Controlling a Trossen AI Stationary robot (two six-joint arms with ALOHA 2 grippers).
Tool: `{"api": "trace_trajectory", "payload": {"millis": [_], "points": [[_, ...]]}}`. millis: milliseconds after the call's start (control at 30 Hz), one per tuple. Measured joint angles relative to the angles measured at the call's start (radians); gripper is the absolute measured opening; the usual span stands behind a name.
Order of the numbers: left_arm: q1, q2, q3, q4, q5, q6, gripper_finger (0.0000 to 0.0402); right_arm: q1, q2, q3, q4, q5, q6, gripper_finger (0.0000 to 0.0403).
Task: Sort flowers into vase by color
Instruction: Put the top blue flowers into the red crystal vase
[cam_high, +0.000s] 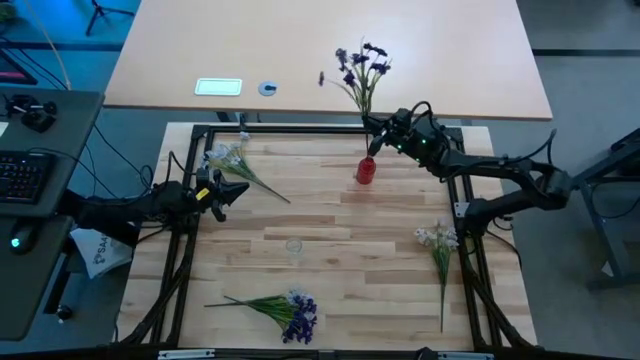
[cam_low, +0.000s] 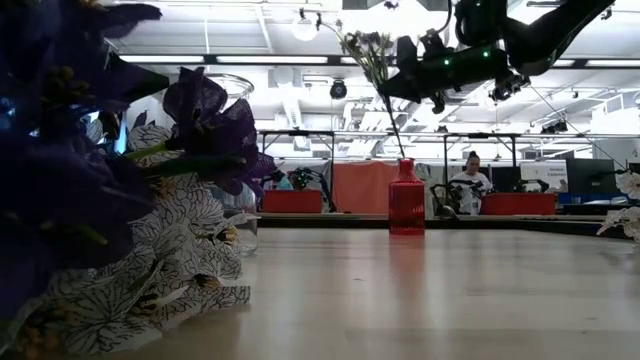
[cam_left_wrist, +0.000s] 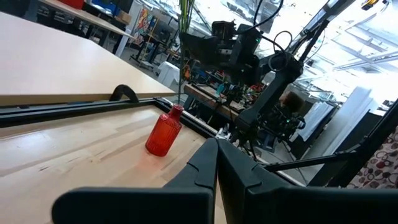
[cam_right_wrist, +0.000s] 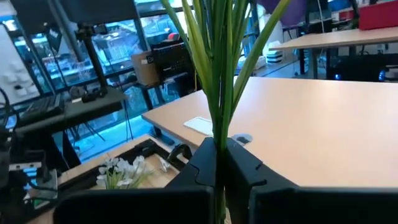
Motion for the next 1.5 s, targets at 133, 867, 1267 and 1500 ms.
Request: {"api": "trace_trajectory", "payload": {"millis": [133, 867, 1267, 1500], "points": [[0.000, 0.000, 0.000, 0.000, 0.000, 0.000, 0.0000, -0.001, 0.000, 0.000, -0.011, -0.024, -0.021, 0.0000], [0.000, 0.000, 0.000, 0.000, 0.000, 0.000, 0.0000, -0.002, -0.044, 0.002, -0.256, -0.125, -0.088, 0.0019], [0.000, 0.000, 0.000, 0.000, 0.000, 0.000, 0.0000, -0.002, -0.125, 0.002, -0.409, -0.121, -0.092, 0.0020], [0.000, 0.000, 0.000, 0.000, 0.000, 0.000, 0.0000, -0.001, -0.195, 0.015, -0.608, -0.118, -0.127, 0.0064]]}}
